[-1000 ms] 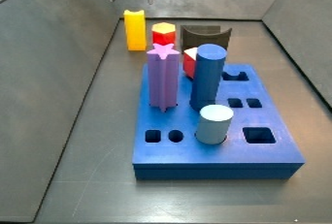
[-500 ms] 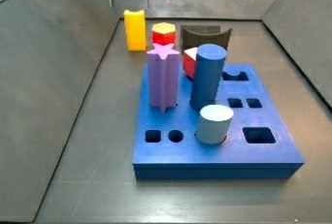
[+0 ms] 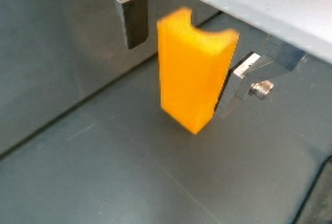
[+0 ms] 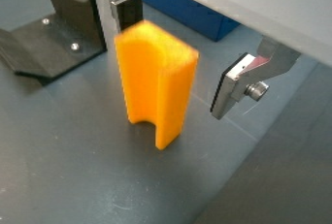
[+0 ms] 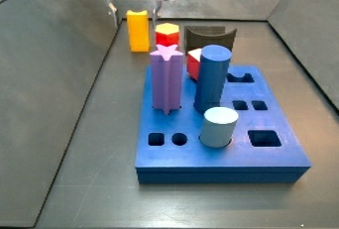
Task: Pick up the arch object. Move up. Place the arch object on the fixture. Regrasp the arch object. Rotate the arch object. Move to above the board. Insert the arch object.
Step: Rotate the arch object, then move to above the board.
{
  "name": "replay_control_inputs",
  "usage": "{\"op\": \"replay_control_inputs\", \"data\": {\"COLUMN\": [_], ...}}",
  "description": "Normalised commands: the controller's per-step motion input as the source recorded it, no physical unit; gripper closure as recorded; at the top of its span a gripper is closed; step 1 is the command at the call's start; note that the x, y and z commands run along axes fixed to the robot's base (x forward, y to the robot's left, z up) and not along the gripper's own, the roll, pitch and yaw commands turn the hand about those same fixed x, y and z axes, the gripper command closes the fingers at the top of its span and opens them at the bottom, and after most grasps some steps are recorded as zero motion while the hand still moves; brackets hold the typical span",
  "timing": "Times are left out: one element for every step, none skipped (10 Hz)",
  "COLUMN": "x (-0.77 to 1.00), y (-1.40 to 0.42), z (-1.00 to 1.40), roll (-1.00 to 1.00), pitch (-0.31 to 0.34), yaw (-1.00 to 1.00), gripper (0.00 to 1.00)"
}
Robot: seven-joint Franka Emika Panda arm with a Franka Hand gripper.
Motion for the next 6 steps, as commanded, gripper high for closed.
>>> {"op": "replay_control_inputs", "data": {"x": [0.04,0.00,0.23,0.23,0.22,0.21], "y": [0.01,0.00,0.01,0.01,0.01,0.01], "z": [-0.27,0.00,1.00,1.00,1.00,1.00], "roll": [0.05,0.07,0.06,0.06,0.06,0.05], "pitch": [-0.024,-0.021,0.326,0.331,0.316,0.248], "yaw": [0.03,0.02,0.14,0.14,0.12,0.09], "gripper": [0.00,1.00,1.00,1.00,1.00,1.00]}}
